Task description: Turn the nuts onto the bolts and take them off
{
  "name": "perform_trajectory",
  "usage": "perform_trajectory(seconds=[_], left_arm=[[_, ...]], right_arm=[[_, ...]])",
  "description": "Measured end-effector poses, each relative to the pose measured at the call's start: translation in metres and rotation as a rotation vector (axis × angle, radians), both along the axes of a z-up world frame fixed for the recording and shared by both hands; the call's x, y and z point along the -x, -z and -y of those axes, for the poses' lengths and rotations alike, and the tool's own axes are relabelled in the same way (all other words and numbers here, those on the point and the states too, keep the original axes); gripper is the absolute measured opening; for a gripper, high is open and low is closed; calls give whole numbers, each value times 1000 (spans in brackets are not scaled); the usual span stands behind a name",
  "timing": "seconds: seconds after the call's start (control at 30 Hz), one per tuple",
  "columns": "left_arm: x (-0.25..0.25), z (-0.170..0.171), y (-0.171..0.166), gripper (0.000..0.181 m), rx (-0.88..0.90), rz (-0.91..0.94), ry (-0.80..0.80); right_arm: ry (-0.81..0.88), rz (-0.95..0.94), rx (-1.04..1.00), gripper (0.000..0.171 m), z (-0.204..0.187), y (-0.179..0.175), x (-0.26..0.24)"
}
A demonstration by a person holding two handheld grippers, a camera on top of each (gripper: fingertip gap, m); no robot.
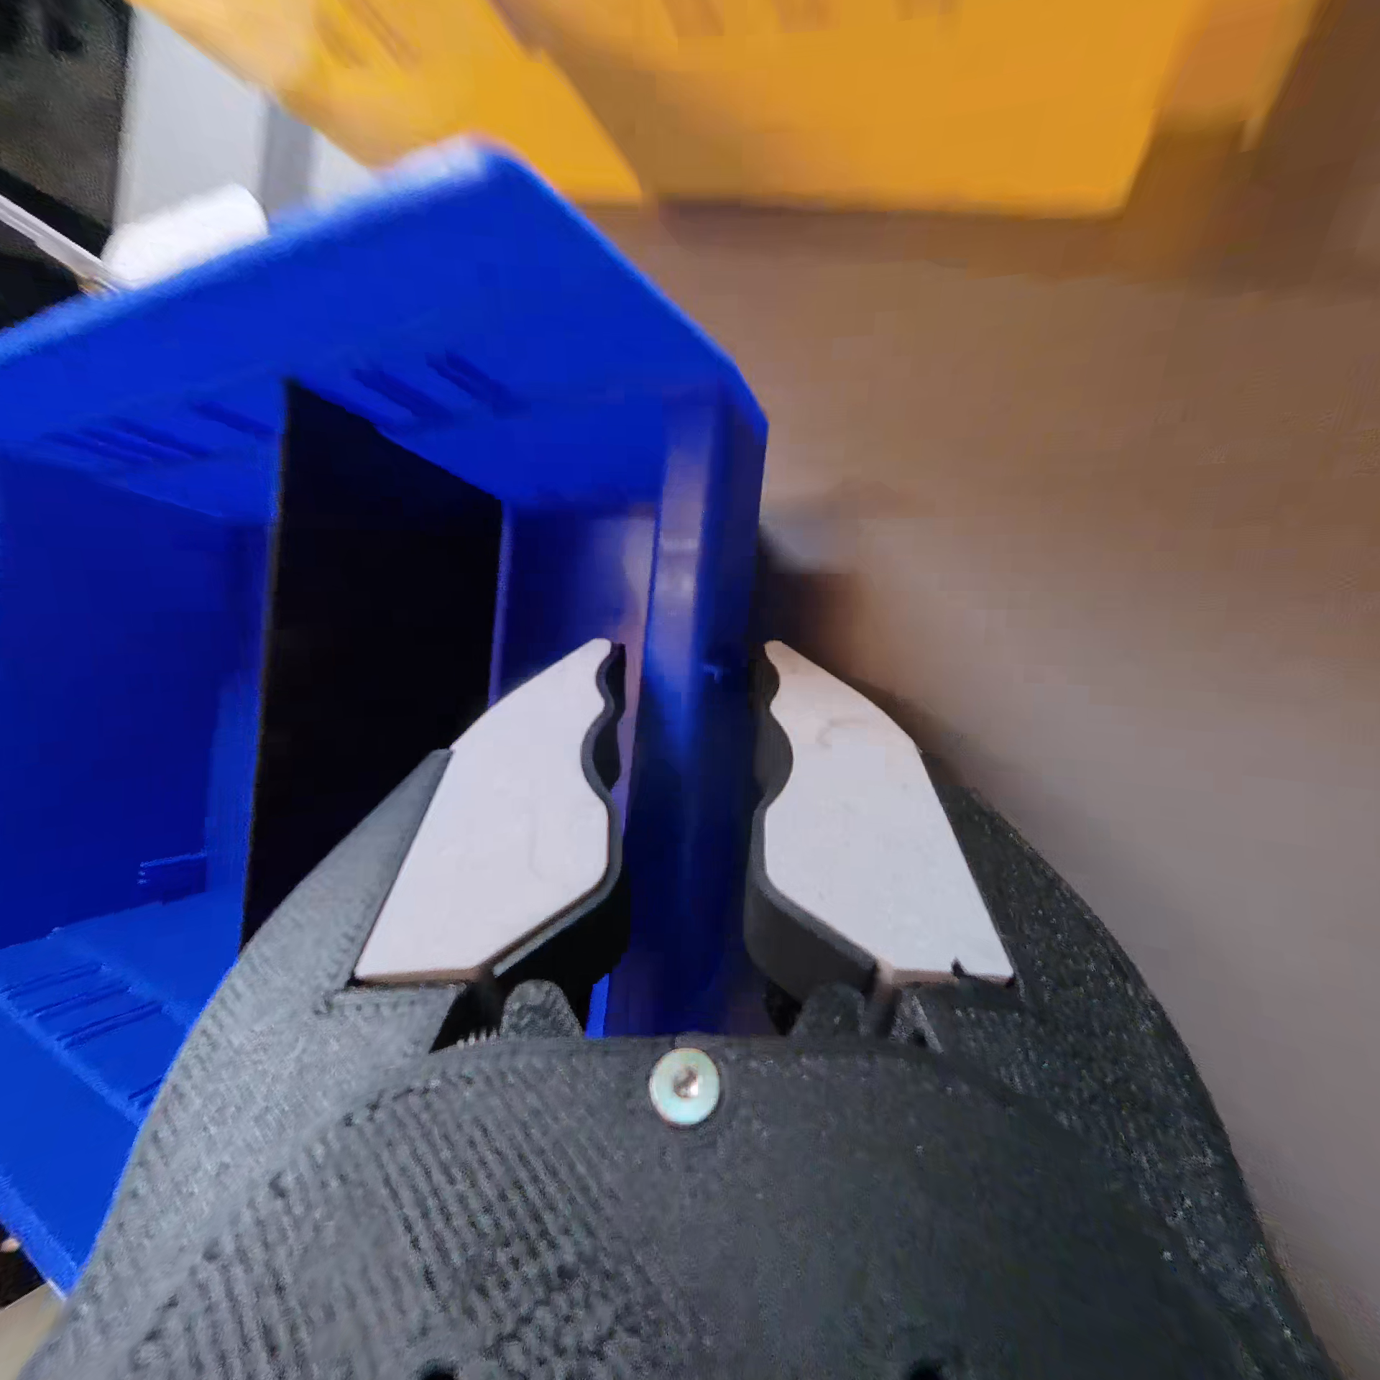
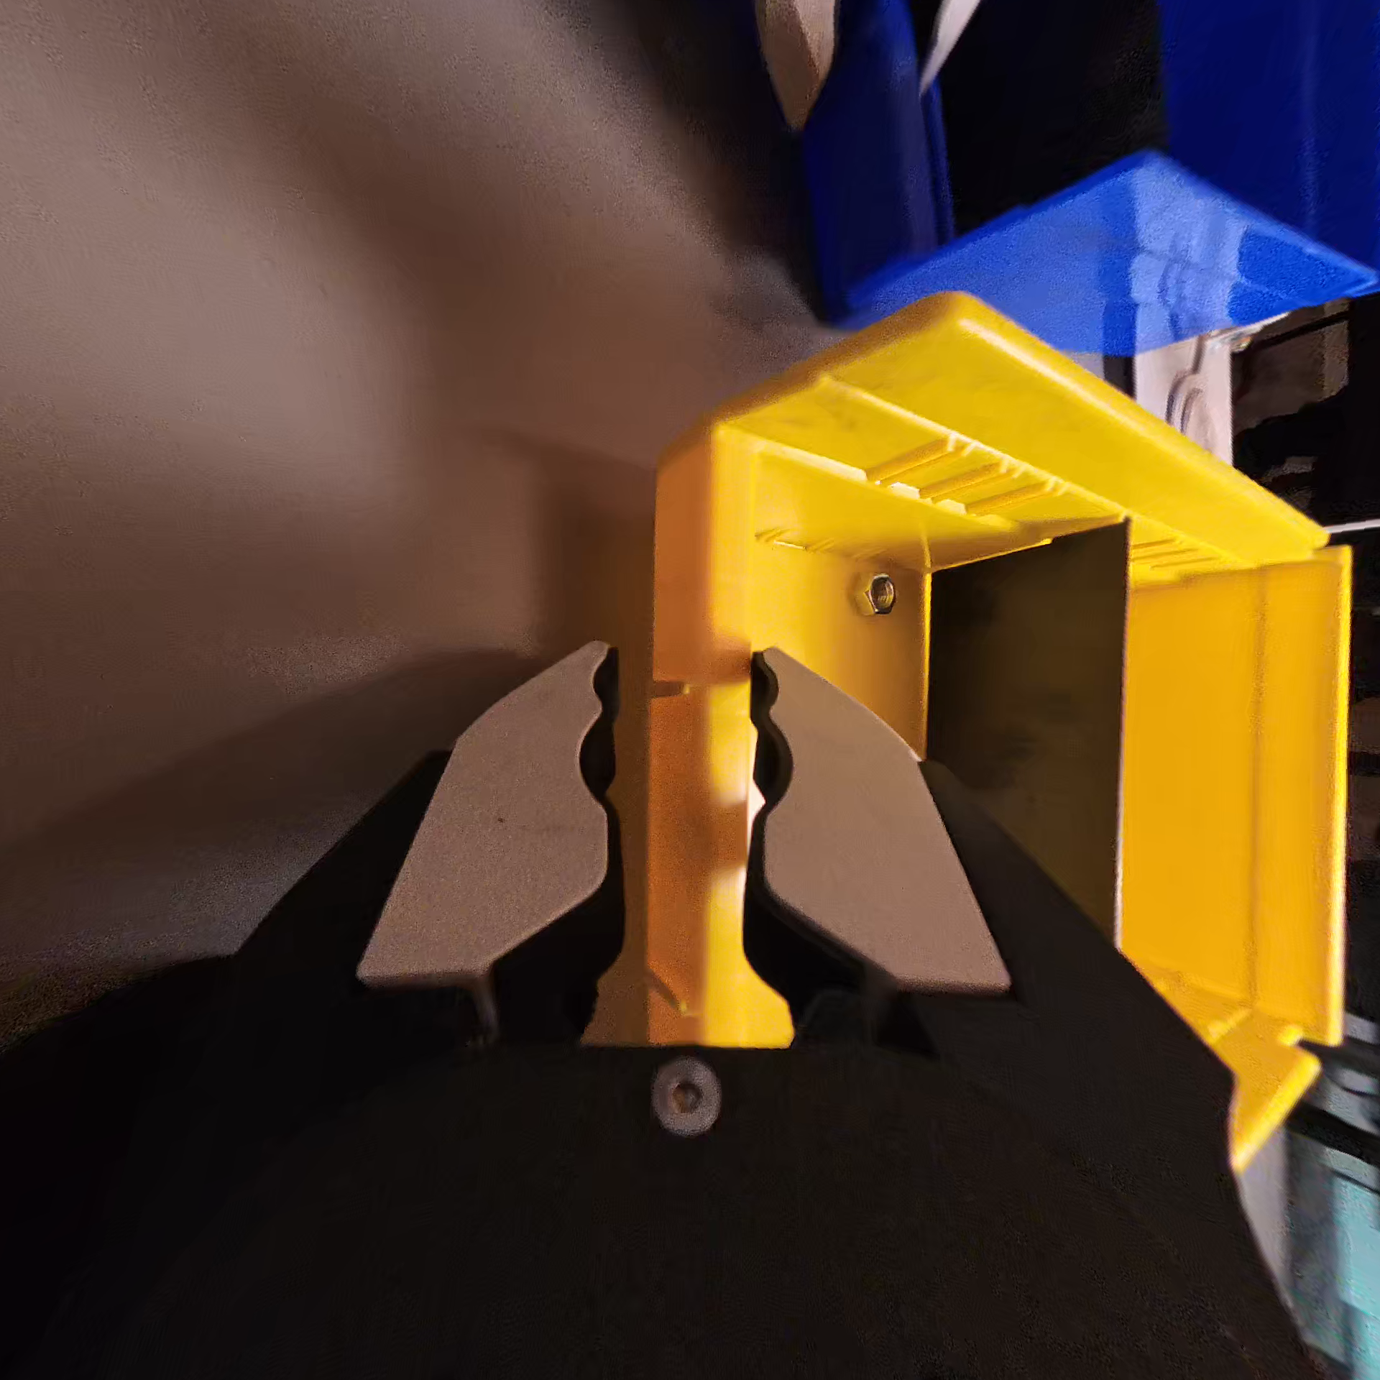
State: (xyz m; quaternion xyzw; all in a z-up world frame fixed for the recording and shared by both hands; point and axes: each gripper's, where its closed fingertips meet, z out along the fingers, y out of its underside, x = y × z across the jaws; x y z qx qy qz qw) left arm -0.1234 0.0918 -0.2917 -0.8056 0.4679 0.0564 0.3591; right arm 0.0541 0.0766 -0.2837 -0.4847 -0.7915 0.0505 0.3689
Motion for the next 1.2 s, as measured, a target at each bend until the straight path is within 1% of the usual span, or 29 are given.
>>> perform_trajectory(seconds=[0.07,0.13,0.2,0.27,0.3,0.33,0.37,0.4,0.47,0.5,0.53,0.6,0.63,0.67,0.7,0.73,0.77,0.87,0.93,1.03,1.1,1.2], left_arm=[[-16,5,-22,38,-61,152,-21],[-40,22,-42,41,-85,363,-23],[-64,42,-53,43,-78,557,-48],[-86,55,-55,46,-81,685,-107],[-96,58,-55,48,-94,733,-147],[-104,59,-55,48,-112,776,-205],[-113,57,-54,50,-127,815,-254],[-120,53,-54,53,-146,835,-300],[-131,39,-50,56,-198,841,-385],[-138,30,-48,59,-208,845,-407],[-144,21,-44,60,-214,834,-420],[-148,2,-34,57,-221,779,-455],[-146,-7,-30,54,-219,764,-490],[-143,-12,-30,45,-228,764,-514],[-140,-15,-32,36,-228,772,-521],[-138,-18,-32,32,-210,788,-534],[-136,-21,-32,32,-204,791,-533],[-132,-24,-35,26,-230,736,-542],[-131,-22,-48,25,-257,741,-522],[-123,-14,-80,24,-323,708,-502],[-109,-6,-109,23,-352,690,-504],[-75,8,-152,22,-386,675,-540]], right_arm=[[44,-144,108,36,23,-18,-6],[136,-333,183,35,33,-43,-21],[322,-533,200,33,19,-66,-50],[563,-740,212,33,-5,-80,-90],[679,-830,183,33,-19,-83,-112],[784,-892,135,33,-32,-82,-134],[859,-911,112,35,-42,-77,-148],[898,-897,135,42,-50,-68,-152],[923,-826,247,56,-60,-49,-140],[923,-797,287,59,-63,-44,-133],[928,-788,303,58,-68,-41,-127],[945,-760,313,49,-77,-36,-121],[955,-740,323,41,-81,-32,-119],[960,-732,329,33,-83,-30,-117],[977,-733,312,29,-88,-30,-119],[996,-745,297,17,-92,-32,-123],[999,-772,285,10,-94,-37,-126],[1018,-766,215,10,-92,-43,-126],[1014,-797,194,9,-87,-55,-126],[985,-849,148,9,-80,-86,-120],[941,-876,147,10,-75,-115,-108],[842,-920,176,13,-66,-161,-73]])
